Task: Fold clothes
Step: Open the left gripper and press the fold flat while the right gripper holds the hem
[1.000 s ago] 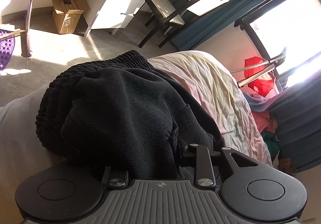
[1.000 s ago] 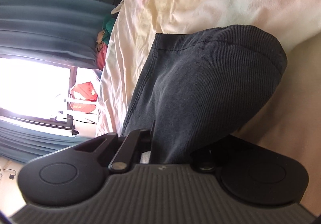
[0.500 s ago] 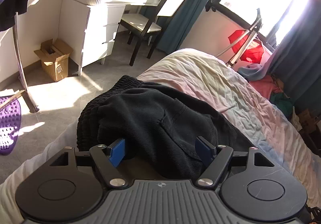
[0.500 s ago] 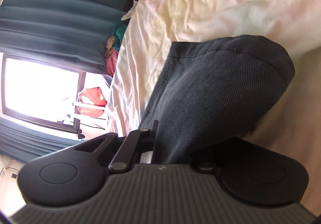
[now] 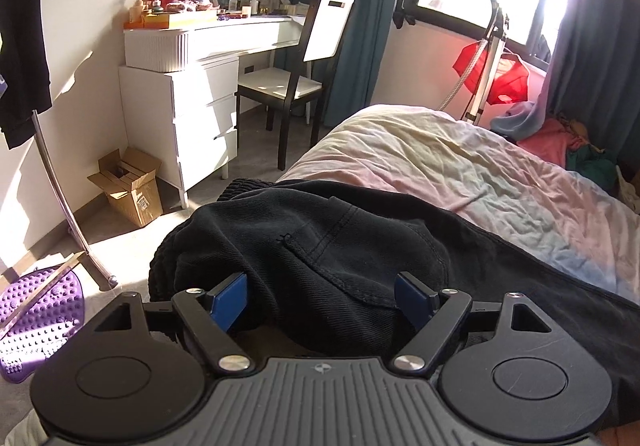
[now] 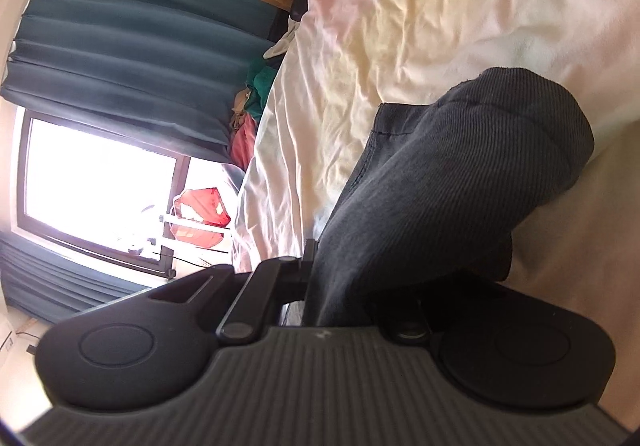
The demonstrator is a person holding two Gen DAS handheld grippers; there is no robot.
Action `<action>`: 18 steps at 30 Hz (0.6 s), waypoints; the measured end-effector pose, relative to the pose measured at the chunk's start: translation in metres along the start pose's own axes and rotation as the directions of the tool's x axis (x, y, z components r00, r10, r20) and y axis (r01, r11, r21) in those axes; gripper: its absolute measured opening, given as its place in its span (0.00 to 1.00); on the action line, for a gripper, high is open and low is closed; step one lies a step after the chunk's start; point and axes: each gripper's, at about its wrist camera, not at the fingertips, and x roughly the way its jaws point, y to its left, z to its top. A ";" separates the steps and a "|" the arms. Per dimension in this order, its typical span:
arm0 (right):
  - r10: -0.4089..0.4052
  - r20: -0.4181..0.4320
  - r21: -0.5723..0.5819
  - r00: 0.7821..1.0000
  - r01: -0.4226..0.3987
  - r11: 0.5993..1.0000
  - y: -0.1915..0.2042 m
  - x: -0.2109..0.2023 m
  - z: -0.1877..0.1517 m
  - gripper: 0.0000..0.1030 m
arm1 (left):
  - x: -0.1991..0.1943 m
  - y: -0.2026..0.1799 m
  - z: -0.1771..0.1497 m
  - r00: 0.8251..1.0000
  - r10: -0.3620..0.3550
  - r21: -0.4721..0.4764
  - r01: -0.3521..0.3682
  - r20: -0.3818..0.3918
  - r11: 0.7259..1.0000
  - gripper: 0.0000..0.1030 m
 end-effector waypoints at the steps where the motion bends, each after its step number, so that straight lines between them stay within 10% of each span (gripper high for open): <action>1: -0.003 0.001 0.001 1.000 0.003 1.000 0.000 0.001 0.000 0.13 | -0.001 0.005 0.000 1.000 0.000 -0.013 0.000 -0.004 1.000 0.79; 11: 0.002 0.087 -0.018 0.996 -0.001 1.000 0.011 -0.003 -0.005 0.13 | -0.050 0.030 0.007 0.995 0.043 0.106 -0.052 0.084 0.993 0.79; 18: -0.005 0.083 -0.006 0.997 0.006 1.000 0.008 0.001 -0.003 0.13 | -0.052 -0.029 0.007 0.986 -0.062 0.163 0.037 0.153 0.986 0.80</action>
